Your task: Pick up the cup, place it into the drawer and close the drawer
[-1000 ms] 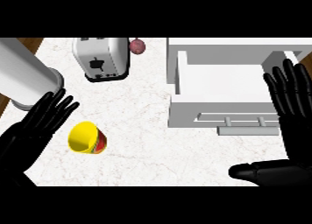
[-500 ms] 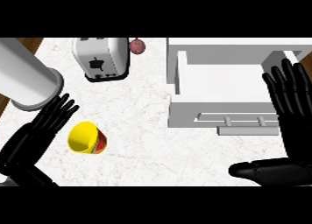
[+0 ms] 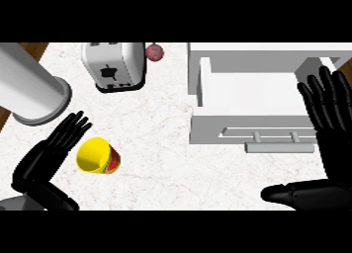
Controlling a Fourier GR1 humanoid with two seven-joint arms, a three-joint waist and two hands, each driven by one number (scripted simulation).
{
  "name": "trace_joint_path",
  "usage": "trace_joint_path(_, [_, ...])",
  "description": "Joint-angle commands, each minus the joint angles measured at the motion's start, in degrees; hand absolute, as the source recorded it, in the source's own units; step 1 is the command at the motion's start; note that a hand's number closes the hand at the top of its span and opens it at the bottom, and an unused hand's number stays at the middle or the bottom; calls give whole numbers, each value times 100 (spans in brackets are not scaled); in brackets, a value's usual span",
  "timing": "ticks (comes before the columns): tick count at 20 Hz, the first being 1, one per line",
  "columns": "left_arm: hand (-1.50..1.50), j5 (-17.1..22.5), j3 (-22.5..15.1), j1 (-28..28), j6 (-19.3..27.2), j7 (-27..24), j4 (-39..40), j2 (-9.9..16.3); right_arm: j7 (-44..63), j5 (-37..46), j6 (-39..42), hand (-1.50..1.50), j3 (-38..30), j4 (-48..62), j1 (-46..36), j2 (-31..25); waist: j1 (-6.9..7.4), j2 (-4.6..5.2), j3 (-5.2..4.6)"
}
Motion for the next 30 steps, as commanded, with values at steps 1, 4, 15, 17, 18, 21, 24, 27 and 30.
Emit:
trace_joint_path(1, [-150,-318,5,-174,-8,-303,512,55,116,-90,25,-150,-132,255,-333,-69,10,0,1])
trace_joint_path(4, [-150,-832,-1,-329,-8,-1120,1337,115,14,109,13,-150,188,-171,104,94,-13,2,-1])
trace_joint_path(15, [-150,-1311,-16,-1054,240,-2524,3377,410,125,-87,79,-150,-91,132,-292,-50,-18,8,-3])
trace_joint_path(17, [-150,-1098,9,-996,91,-2370,3104,523,270,259,-161,-150,189,-92,-251,105,-4,2,-2])
trace_joint_path(18, [-150,-1329,-69,-1053,362,-2845,3542,379,336,-75,16,-150,2,-266,-171,-18,-29,6,-4])
trace_joint_path(21, [-150,-1420,-118,-1231,370,-2976,3928,544,748,-336,58,-150,-279,-328,-446,-248,-26,7,-4])
trace_joint_path(24, [-150,-1602,-177,-1572,464,-3421,4660,607,286,132,1,-150,237,-359,4,89,-67,22,-9])
trace_joint_path(27, [-150,-1497,-283,-1583,479,-3107,4395,484,-227,191,139,-150,210,108,112,146,-22,12,-2])
trace_joint_path(30, [-150,-1645,-352,-1853,489,-3444,4992,544,201,-95,132,-150,21,-211,-66,-1,-61,21,-7])
